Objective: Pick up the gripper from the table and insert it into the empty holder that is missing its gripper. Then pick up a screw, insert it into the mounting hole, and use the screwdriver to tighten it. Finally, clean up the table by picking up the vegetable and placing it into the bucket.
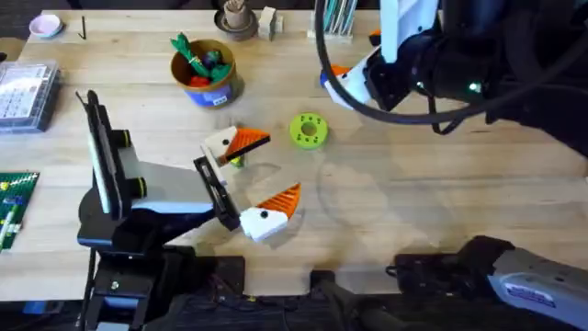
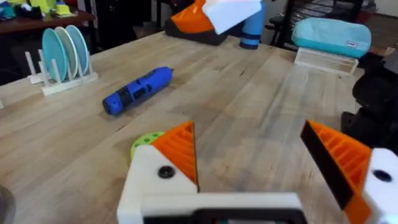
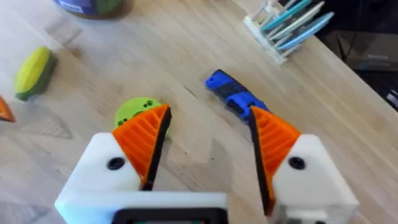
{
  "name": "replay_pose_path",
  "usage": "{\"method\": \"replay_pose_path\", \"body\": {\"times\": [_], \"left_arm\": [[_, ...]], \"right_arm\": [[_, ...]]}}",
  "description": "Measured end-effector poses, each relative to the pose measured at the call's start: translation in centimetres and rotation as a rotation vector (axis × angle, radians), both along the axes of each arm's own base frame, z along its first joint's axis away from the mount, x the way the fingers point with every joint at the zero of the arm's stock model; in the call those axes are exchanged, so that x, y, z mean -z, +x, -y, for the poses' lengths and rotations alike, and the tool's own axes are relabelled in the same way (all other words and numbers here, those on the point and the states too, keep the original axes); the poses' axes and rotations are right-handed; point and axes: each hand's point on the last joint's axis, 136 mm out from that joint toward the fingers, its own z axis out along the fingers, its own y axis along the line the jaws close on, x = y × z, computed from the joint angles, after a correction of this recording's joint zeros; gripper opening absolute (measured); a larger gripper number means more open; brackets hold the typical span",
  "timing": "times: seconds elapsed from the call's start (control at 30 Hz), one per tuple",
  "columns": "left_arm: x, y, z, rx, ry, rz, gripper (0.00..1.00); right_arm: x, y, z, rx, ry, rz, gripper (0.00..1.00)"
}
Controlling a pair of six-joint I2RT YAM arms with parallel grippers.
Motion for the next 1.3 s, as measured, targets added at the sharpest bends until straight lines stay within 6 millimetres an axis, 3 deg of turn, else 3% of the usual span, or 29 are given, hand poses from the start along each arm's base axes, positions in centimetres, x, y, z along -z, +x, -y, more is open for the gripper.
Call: {"method": "replay_pose_path", "body": {"times": [0.2, 0.33, 0.73, 0.9, 0.97, 1.07, 1.3], "left_arm": [[-0.3, 0.3, -0.5, -0.050, 0.006, -0.051, 0.993], [-2.4, 0.5, -1.9, -0.177, 0.028, -0.118, 0.993], [-10.3, -1.0, -8.5, -0.622, 0.168, -0.327, 0.993], [-10.6, -1.6, -11.0, -0.750, 0.297, -0.510, 0.993], [-11.1, -0.9, -11.7, -0.788, 0.335, -0.550, 0.993], [-11.4, 0.4, -11.8, -0.796, 0.361, -0.588, 0.993], [-9.6, 2.0, -11.7, -0.782, 0.415, -0.705, 0.993]], "right_arm": [[0.0, -0.6, -1.0, -0.030, 0.002, -0.002, 0.794], [0.0, -0.6, -1.0, -0.030, 0.003, -0.002, 0.794], [0.0, -0.6, -1.0, -0.029, 0.005, -0.003, 0.794], [0.0, -0.6, -1.0, -0.029, 0.004, -0.003, 0.794], [0.0, -0.6, -1.0, -0.029, 0.004, -0.003, 0.794], [0.0, -0.6, -1.0, -0.029, 0.004, -0.003, 0.794], [0.0, -0.6, -1.0, -0.029, 0.004, -0.003, 0.794]]}}
